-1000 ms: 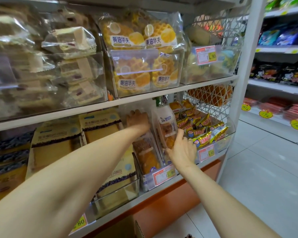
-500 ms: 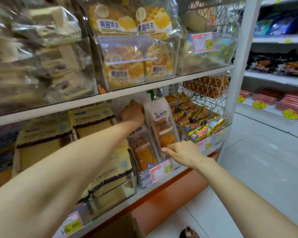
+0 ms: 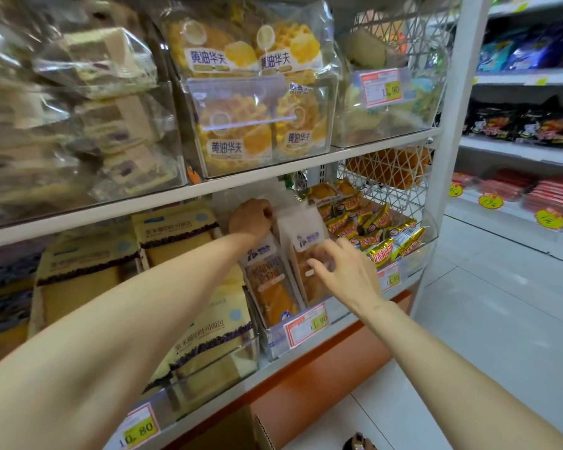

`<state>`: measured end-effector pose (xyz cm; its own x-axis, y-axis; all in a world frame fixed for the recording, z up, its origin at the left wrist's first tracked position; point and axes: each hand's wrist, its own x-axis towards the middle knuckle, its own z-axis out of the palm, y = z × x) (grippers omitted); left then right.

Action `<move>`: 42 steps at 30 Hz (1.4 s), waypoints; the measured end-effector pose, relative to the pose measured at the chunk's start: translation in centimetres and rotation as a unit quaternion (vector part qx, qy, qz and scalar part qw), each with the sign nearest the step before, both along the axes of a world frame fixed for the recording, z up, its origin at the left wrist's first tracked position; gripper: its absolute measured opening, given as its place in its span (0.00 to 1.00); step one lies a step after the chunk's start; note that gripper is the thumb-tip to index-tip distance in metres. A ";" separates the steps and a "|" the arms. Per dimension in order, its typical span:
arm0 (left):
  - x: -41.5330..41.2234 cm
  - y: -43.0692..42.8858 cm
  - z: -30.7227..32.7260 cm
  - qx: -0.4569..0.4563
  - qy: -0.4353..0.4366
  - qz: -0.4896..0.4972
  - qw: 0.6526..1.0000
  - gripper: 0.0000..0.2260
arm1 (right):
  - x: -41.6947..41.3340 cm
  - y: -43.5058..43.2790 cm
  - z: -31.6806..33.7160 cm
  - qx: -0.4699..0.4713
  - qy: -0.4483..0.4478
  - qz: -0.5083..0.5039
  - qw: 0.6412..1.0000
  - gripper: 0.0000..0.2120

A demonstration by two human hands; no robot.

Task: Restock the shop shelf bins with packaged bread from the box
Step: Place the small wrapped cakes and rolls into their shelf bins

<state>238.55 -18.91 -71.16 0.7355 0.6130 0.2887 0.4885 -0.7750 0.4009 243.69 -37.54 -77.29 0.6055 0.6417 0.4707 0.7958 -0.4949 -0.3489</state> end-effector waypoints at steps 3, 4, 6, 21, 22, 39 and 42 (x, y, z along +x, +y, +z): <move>0.0 0.3 0.5 -0.027 0.009 -0.016 0.999 0.08 | -0.1 1.1 0.6 0.034 0.039 0.016 0.998 0.22; 0.0 0.4 0.6 -0.039 0.010 -0.021 0.999 0.08 | -0.3 1.4 0.6 0.019 0.051 0.022 0.998 0.26; 0.0 0.7 0.8 -0.058 0.011 -0.036 0.998 0.07 | -0.6 2.0 0.5 -0.017 0.062 0.025 0.998 0.29; 0.0 1.3 0.1 -0.035 0.003 -0.104 0.994 0.06 | -0.3 2.4 -0.5 -0.004 0.062 -0.039 0.997 0.29; -0.1 1.2 0.2 -0.036 0.016 -0.112 0.993 0.07 | -0.3 2.4 -0.4 0.010 0.045 -0.036 0.998 0.29; 2.2 3.0 0.1 -0.096 -0.062 0.113 0.987 0.14 | 0.1 2.7 -0.9 -0.004 -0.007 0.012 1.000 0.28; 2.6 3.1 0.2 -0.092 -0.082 0.107 0.987 0.09 | 0.3 2.7 -1.0 -0.020 -0.016 -0.005 1.000 0.28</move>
<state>241.19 -15.79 -70.96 0.5368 0.8018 0.2627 0.5503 -0.5687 0.6114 243.95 -34.89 -78.32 0.5975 0.6543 0.4635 0.8008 -0.5161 -0.3039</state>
